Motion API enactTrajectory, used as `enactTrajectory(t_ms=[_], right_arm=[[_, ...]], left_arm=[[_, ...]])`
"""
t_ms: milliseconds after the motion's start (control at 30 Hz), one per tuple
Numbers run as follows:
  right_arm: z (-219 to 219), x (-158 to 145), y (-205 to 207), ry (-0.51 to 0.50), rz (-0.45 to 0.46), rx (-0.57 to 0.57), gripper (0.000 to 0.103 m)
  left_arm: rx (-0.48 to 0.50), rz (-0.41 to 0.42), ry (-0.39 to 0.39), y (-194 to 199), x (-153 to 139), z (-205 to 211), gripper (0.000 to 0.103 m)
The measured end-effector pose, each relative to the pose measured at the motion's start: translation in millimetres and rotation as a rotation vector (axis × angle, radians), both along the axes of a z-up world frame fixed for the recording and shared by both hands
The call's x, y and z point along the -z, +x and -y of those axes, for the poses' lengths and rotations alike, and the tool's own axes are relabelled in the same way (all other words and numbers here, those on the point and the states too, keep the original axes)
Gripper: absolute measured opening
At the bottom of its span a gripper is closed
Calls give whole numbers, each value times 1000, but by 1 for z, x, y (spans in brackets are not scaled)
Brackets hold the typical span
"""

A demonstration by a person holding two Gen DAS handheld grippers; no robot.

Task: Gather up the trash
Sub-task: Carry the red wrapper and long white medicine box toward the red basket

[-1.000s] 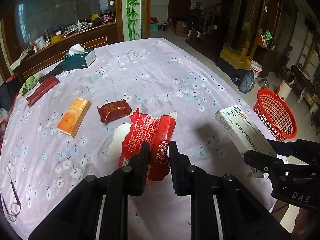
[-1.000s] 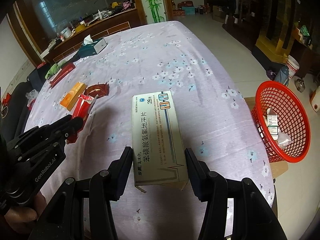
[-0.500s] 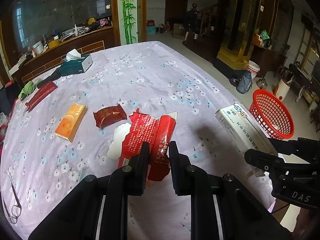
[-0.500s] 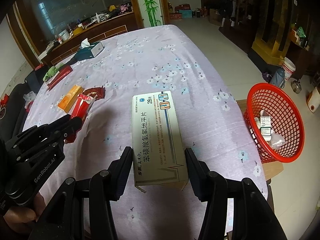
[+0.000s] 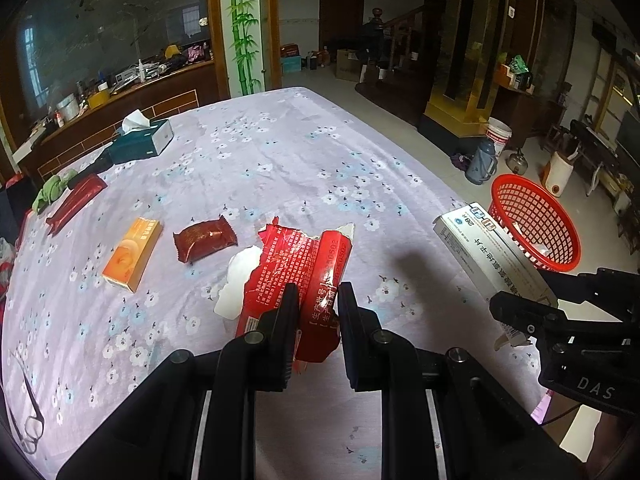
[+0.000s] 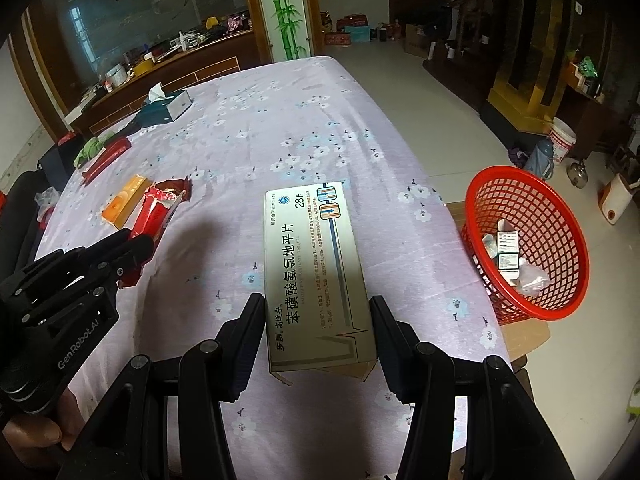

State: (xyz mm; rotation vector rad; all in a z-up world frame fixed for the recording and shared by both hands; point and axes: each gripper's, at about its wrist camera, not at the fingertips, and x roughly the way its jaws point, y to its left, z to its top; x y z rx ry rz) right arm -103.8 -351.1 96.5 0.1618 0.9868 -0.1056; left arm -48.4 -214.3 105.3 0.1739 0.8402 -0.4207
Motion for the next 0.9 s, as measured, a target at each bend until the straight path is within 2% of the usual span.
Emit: enactTrajectory(t_ms=[900], right_arm=[[9, -5, -7, -28, 9, 12, 57]], left_arm=[[35, 6, -1, -3, -1, 14, 19]])
